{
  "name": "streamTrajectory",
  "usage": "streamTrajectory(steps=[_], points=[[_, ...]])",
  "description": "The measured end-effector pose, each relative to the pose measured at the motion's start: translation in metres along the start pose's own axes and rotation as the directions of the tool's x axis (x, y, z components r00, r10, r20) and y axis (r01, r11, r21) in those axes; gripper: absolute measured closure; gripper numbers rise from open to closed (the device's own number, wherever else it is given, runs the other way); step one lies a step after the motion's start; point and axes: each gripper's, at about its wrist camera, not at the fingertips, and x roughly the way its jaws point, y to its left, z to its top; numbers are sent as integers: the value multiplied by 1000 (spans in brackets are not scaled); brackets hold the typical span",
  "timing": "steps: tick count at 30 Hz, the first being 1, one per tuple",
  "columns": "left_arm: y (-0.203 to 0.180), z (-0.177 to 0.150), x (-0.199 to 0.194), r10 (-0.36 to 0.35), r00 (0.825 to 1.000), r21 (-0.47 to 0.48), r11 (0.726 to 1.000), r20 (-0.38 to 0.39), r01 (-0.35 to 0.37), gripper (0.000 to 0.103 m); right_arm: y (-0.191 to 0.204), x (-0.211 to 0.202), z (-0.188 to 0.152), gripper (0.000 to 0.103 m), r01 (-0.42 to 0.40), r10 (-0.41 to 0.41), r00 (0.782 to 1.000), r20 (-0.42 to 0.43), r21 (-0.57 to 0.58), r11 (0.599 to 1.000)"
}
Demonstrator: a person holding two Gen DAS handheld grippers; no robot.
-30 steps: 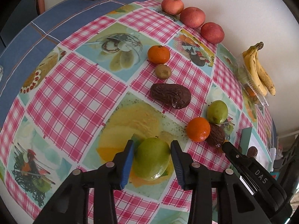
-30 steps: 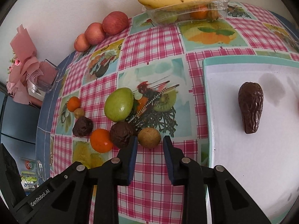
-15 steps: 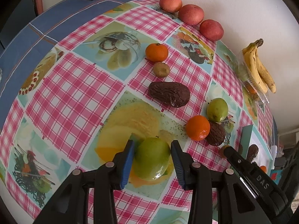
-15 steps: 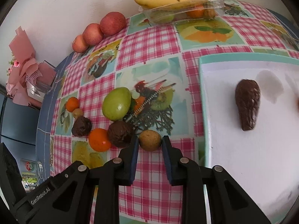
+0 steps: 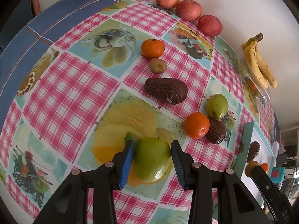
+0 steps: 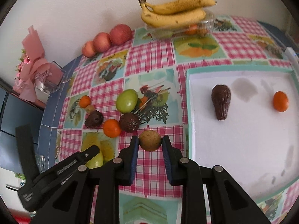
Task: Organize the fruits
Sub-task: 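Lift and carry the green apple and kiwi over the white tray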
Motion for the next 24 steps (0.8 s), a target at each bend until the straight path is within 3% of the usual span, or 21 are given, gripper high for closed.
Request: streamTrajectory(steps=[9, 17, 24], points=[[-8, -2, 2, 21, 1000, 47, 999, 7, -21, 60, 0, -25, -12, 77, -29, 28, 999, 35, 6, 1000], [-27, -6, -18, -40, 997, 107, 994, 69, 32, 61, -13, -28, -8, 77, -10, 9, 999, 44, 27, 1000], [-58, -17, -38, -98, 988, 197, 978, 118, 74, 62, -55, -33, -1, 76, 55, -63, 997, 53, 134, 989]])
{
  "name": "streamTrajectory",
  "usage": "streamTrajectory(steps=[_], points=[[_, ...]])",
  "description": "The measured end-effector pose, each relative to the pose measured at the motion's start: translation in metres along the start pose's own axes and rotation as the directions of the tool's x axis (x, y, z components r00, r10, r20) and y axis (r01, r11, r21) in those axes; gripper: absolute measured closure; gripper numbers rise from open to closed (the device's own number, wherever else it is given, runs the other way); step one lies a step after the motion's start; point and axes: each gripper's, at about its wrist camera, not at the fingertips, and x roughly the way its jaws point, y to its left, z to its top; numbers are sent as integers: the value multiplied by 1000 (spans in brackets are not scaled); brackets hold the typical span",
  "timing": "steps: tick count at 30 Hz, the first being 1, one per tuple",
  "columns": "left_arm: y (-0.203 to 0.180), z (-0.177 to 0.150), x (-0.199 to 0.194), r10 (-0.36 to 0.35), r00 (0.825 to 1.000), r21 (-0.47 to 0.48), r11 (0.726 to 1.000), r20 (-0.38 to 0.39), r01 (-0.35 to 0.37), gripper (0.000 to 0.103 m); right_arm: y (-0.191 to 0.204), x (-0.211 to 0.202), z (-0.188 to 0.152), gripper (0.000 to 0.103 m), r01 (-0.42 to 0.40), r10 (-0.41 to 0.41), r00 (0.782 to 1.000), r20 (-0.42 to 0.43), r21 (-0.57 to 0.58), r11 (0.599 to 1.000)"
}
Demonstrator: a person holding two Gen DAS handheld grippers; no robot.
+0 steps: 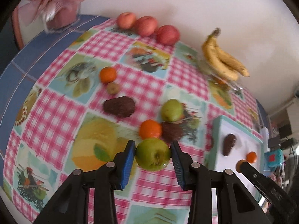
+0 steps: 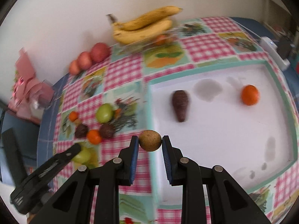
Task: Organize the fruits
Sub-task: 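Lift and carry the green apple and kiwi over the white tray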
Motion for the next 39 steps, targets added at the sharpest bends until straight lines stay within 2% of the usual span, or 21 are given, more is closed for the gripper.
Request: streamTrajectory(steps=[5, 10, 14, 22, 26, 29, 34, 39], points=[[-33, -7, -5, -43, 999, 85, 995, 1, 42, 62, -40, -10, 10, 76, 85, -88, 996, 26, 79, 993], [-61, -16, -1, -88, 996, 141, 986, -31, 91, 62, -79, -24, 19, 76, 184, -194, 980, 51, 158, 970], [-87, -27, -1, -126, 991, 192, 972, -54, 134, 62, -104, -39, 22, 76, 228, -249, 966, 73, 219, 949], [-144, -56, 3, -118, 990, 365, 920, -83, 140, 61, -123, -49, 21, 76, 246, -276, 957, 86, 255, 935], [-157, -65, 9, -114, 988, 406, 902, -100, 145, 61, -120, -56, 22, 76, 247, -281, 953, 115, 247, 937], [-165, -73, 16, -97, 989, 442, 886, -114, 138, 61, -122, -51, 22, 76, 256, -287, 953, 98, 244, 935], [-167, -79, 31, -83, 985, 444, 885, -148, 141, 61, -127, -23, 18, 76, 263, -275, 961, 19, 241, 934], [-168, -83, 43, -73, 982, 444, 884, -173, 144, 61, -135, -7, 13, 76, 275, -278, 960, -25, 252, 928]])
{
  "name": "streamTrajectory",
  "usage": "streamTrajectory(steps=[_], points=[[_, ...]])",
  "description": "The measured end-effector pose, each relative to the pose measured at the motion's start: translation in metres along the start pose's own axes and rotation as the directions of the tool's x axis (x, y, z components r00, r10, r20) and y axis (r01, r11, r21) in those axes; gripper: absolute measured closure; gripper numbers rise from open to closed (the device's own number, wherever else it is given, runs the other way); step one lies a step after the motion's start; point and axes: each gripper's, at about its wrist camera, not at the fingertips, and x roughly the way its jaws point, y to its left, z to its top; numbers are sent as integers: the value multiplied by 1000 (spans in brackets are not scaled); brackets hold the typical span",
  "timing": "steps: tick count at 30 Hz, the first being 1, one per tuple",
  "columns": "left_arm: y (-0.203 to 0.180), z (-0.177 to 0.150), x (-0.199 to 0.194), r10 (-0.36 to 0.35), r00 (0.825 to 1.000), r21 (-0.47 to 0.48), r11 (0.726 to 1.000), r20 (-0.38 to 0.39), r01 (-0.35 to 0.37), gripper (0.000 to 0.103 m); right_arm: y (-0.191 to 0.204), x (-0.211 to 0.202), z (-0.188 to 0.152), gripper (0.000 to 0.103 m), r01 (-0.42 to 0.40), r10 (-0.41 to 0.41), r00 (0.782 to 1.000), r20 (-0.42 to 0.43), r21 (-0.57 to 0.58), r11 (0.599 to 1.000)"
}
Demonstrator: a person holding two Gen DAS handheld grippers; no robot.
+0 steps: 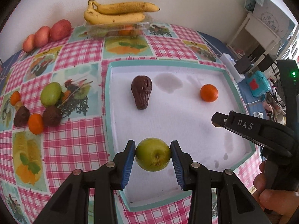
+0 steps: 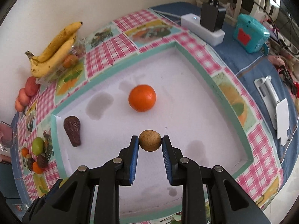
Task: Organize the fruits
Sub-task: 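Lift and carry the green apple and kiwi over the white tray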
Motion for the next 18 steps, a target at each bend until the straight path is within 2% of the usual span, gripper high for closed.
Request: streamTrajectory(steps=[18], points=[[0, 2, 10, 18, 1000, 8, 1000, -24, -18, 61, -1, 14, -2, 76, 7, -7, 999, -44, -2, 1000]])
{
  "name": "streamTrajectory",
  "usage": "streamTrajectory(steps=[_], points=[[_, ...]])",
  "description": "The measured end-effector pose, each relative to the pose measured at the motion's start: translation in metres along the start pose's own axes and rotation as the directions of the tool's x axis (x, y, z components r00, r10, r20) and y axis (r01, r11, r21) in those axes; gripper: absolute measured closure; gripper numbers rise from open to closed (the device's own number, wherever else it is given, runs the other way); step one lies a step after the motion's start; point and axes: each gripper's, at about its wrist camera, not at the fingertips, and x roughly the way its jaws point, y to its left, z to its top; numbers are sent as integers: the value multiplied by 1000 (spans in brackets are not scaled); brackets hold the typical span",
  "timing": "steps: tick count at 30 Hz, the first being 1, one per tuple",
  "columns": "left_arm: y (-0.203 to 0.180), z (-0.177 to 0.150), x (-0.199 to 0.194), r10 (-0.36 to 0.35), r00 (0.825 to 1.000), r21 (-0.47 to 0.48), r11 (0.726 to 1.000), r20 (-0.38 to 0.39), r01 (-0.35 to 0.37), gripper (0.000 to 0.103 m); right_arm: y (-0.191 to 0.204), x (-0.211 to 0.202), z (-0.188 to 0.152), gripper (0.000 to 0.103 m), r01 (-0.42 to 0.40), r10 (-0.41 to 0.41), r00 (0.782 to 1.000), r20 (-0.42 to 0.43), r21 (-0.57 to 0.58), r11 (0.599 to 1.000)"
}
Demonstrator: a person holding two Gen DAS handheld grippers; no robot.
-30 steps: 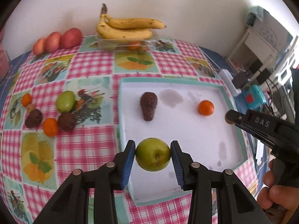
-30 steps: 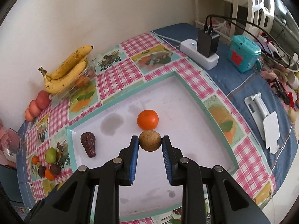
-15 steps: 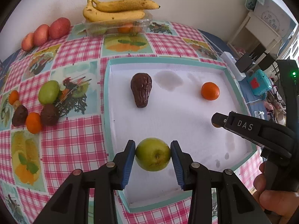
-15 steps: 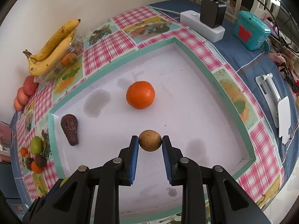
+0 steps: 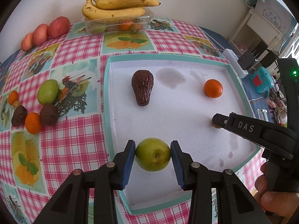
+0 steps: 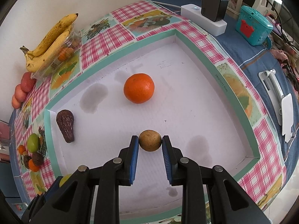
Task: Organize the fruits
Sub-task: 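Lift and carry the green apple and kiwi over the white tray, then open left tool to release the green apple while right tool releases the kiwi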
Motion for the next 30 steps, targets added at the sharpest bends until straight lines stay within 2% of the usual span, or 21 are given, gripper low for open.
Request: streamTrajectory(steps=[18, 21, 30], points=[[-3, 1, 1, 1, 1000, 41, 999, -2, -1, 60, 2, 3, 0, 73, 15, -15, 1000, -11, -25, 1000], [-5, 2, -1, -1, 1000, 50, 999, 7, 1, 58, 1, 0, 0, 70, 14, -14, 1000, -3, -20, 1000], [0, 6, -18, -9, 998, 40, 999, 57, 6, 59, -1, -15, 3, 69, 5, -4, 999, 45, -16, 1000]])
